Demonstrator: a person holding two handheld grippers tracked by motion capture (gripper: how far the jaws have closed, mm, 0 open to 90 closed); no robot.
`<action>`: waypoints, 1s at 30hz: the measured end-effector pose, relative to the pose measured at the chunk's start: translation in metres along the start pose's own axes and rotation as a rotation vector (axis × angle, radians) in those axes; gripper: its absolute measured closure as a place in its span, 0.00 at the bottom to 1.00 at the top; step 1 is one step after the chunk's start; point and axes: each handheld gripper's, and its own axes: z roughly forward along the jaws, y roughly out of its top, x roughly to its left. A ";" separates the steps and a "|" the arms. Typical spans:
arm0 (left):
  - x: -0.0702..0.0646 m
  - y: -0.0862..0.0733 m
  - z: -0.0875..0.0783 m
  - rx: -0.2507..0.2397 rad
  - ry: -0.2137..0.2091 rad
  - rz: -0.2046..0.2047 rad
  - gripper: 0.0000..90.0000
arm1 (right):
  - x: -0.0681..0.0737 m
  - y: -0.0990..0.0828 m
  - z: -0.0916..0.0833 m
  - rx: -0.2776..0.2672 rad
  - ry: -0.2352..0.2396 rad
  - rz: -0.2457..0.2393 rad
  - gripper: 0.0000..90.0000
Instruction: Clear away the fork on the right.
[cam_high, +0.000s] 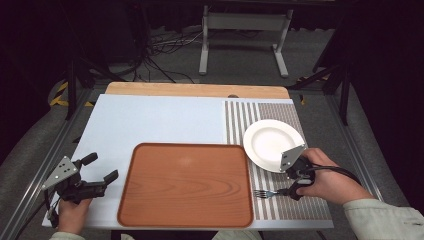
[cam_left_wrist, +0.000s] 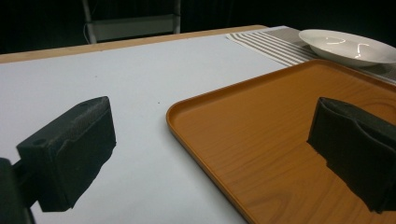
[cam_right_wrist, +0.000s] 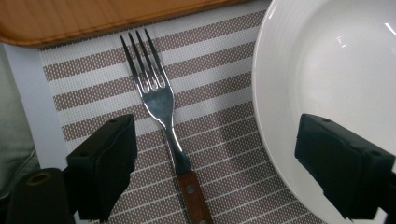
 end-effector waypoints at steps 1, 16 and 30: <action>0.000 0.000 0.000 0.001 -0.001 -0.001 0.02 | 0.000 0.001 0.001 0.007 0.008 -0.009 0.19; 0.000 -0.001 0.001 -0.003 0.002 -0.006 0.02 | 0.003 0.002 0.012 0.145 0.085 -0.096 0.29; 0.000 -0.001 0.001 -0.004 0.004 -0.007 0.02 | 0.002 -0.004 0.025 0.296 0.143 -0.146 0.50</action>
